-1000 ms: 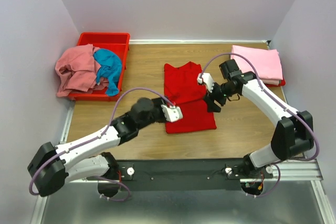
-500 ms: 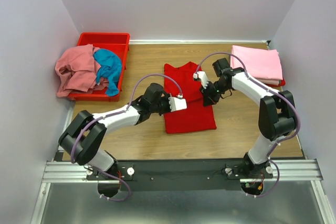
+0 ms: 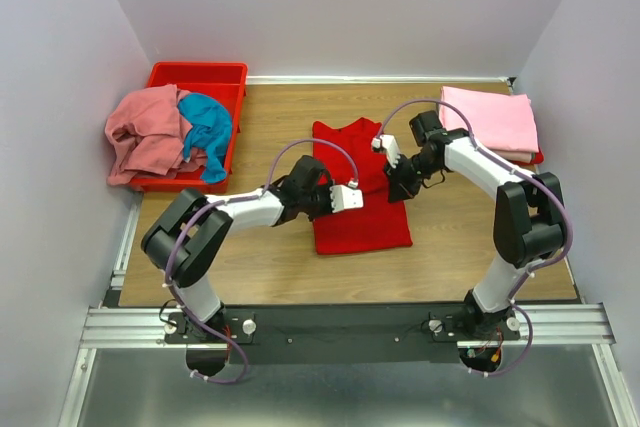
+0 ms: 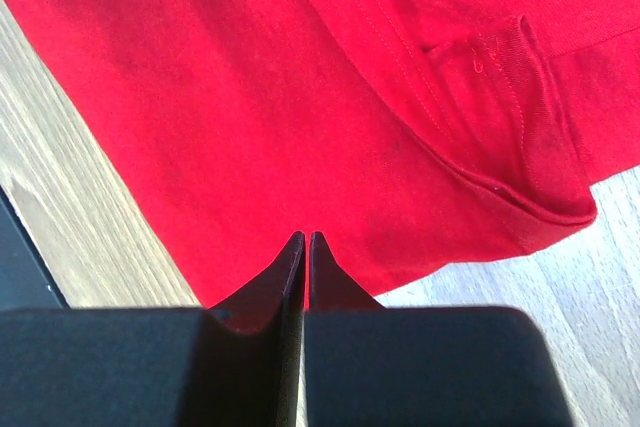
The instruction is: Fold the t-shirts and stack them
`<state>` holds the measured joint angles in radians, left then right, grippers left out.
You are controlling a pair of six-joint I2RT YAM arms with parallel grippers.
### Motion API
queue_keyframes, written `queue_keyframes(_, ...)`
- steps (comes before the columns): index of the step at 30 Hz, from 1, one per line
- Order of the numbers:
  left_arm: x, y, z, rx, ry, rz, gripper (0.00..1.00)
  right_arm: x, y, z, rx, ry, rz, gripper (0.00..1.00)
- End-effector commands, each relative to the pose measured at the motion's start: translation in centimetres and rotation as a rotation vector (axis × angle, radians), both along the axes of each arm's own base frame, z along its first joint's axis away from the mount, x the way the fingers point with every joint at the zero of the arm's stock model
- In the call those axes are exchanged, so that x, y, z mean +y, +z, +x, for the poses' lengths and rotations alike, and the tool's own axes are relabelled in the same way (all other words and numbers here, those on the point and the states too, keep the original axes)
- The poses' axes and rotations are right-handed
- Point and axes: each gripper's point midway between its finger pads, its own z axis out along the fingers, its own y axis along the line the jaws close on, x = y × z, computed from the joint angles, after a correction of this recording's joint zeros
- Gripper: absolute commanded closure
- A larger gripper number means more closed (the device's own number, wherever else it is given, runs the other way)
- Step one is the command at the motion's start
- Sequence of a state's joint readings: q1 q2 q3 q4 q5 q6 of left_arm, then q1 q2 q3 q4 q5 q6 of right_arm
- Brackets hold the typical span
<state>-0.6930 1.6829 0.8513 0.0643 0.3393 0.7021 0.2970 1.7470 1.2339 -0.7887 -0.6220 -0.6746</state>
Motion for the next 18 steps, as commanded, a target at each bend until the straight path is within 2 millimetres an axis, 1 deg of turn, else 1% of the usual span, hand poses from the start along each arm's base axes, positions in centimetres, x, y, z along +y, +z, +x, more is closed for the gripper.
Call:
queue_keyframes(1, -0.3, -0.4, 0.8, 0.007, 0.003, 0.022, 1.0, 0.2, -0.5, -0.4, 0.018, 0.015, 0.023, 0.9)
queue_keyframes(2, -0.2, -0.5, 1.1, 0.004, 0.015, 0.029, 1.0, 0.2, -0.5, -0.4, 0.018, 0.014, 0.024, 0.91)
queue_keyframes(4, 0.4, -0.4, 2.3, -0.03, 0.068, 0.053, 1.0, 0.1, -0.5, -0.5, 0.018, 0.014, 0.023, 0.9)
queue_keyframes(6, 0.3, 0.0, 2.9, -0.054, 0.085, 0.056, 1.0, 0.1, -0.5, -0.5, 0.018, 0.012, 0.023, 0.9)
queue_keyframes(10, 0.8, 1.4, 5.0, -0.123, 0.153, 0.062, 1.0, 0.1, -0.7, -0.6, 0.02, 0.015, 0.018, 0.91)
queue_keyframes(14, 1.3, 1.7, 6.6, -0.164, 0.21, 0.078, 1.0, 0.0, -0.8, -0.6, 0.023, 0.013, 0.015, 0.91)
queue_keyframes(16, 1.6, 1.7, 7.3, -0.181, 0.25, 0.089, 0.93, -0.1, -0.9, -0.6, 0.024, 0.01, 0.012, 0.91)
queue_keyframes(18, 1.8, 2.1, 8.1, -0.2, 0.286, 0.085, 0.82, -0.2, -1.1, -0.6, 0.024, 0.01, 0.004, 0.91)
